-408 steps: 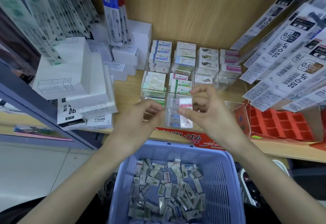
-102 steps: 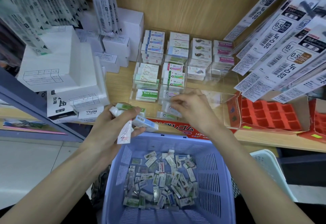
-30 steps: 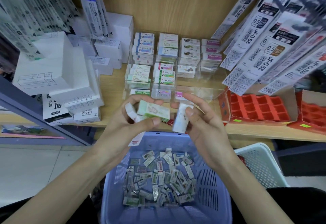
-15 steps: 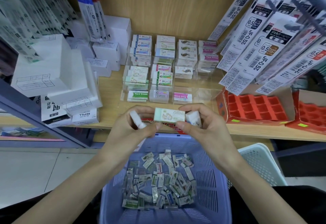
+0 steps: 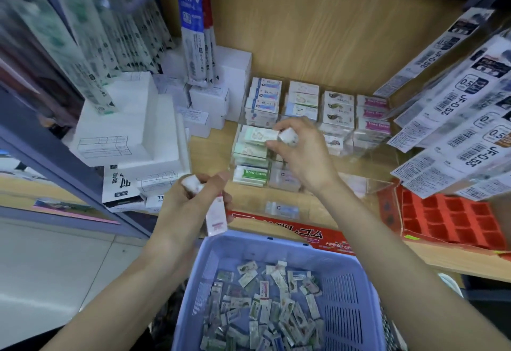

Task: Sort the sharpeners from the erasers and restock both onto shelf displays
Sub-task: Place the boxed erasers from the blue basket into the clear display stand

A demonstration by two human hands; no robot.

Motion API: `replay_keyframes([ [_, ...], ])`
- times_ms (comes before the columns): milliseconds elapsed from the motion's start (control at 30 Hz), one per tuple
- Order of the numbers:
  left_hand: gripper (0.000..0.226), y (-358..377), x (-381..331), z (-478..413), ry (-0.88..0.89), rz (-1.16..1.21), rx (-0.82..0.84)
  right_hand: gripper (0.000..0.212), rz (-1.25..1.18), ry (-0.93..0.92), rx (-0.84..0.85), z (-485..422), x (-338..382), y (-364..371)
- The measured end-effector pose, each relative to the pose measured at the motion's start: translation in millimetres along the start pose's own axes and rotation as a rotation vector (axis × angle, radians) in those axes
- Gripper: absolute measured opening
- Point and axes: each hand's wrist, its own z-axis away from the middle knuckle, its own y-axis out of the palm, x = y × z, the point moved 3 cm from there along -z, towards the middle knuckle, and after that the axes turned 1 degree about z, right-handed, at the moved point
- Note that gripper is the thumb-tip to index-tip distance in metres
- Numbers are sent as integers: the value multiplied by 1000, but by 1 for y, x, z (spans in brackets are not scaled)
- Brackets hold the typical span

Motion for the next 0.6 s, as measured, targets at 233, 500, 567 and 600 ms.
replay_keyframes([
  [233,49,-1,-2,4,83,-60,-26,18,205,-14,216,-12,-5,15],
  [500,31,9,6,6,-165,132,37,54,-366,57,202,49,26,-16],
  [567,28,14,9,8,-203,203,55,55,-558,115,236,70,22,-17],
  [600,30,16,10,9,-217,225,67,53,-627,136,246,78,21,-19],
])
